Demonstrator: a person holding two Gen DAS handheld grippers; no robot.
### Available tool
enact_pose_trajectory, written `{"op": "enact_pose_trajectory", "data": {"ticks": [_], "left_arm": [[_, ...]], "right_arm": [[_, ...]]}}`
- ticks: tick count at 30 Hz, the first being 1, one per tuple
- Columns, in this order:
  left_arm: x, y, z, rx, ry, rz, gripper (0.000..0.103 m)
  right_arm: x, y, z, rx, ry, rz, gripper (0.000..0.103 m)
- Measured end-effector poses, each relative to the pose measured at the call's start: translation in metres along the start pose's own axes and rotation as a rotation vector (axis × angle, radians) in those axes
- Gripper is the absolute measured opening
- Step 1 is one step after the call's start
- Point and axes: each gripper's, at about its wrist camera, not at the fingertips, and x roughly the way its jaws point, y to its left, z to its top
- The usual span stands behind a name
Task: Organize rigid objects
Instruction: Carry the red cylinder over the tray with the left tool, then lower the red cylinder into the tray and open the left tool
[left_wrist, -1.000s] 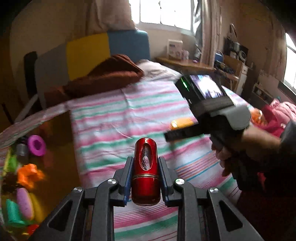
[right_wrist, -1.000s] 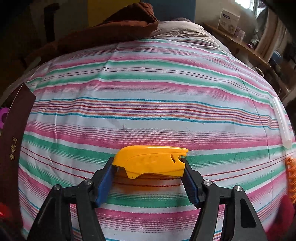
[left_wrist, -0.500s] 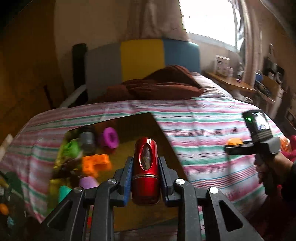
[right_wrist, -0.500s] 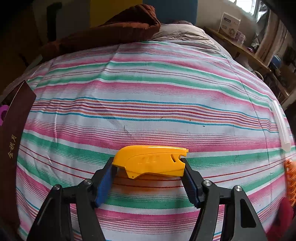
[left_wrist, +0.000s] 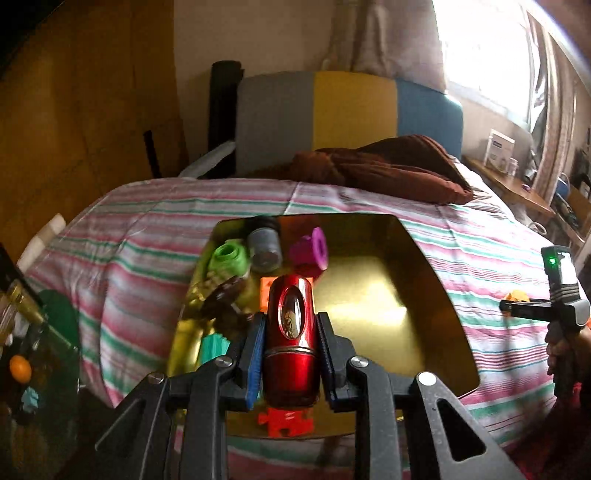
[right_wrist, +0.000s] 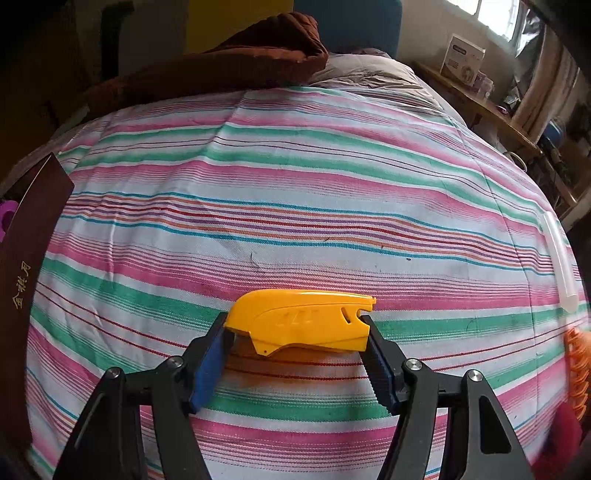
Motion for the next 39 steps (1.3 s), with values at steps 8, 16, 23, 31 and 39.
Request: {"op": "enact_pose_trajectory", "data": {"ticks": [8,16,23,31,39], "left_arm": [[0.002,0.018,-0.009,-0.028,0.018,0.028,0.025],[0.001,0.032,-0.017,-0.052,0.042,0.043,0.025],[-0.001,0.056,-0.025,-0.112,0.064,0.033,0.025],[0.008,0.049,-0.010,-0.141,0.090,-0.072,0.025],[0.045,0.006,0.024,-0.128,0.159,-0.208,0.025]], "right_arm": [[0.000,0.000,0.001,-0.001,-0.001,0.000,0.068],[0.000,0.001,0.000,-0.003,-0.001,-0.001,0.068],[0.000,0.004,0.001,-0.015,-0.001,-0.011,0.067],[-0.001,0.005,0.002,-0.016,0.002,-0.013,0.067],[-0.001,0.004,0.003,-0.021,0.004,-0.010,0.067]]}}
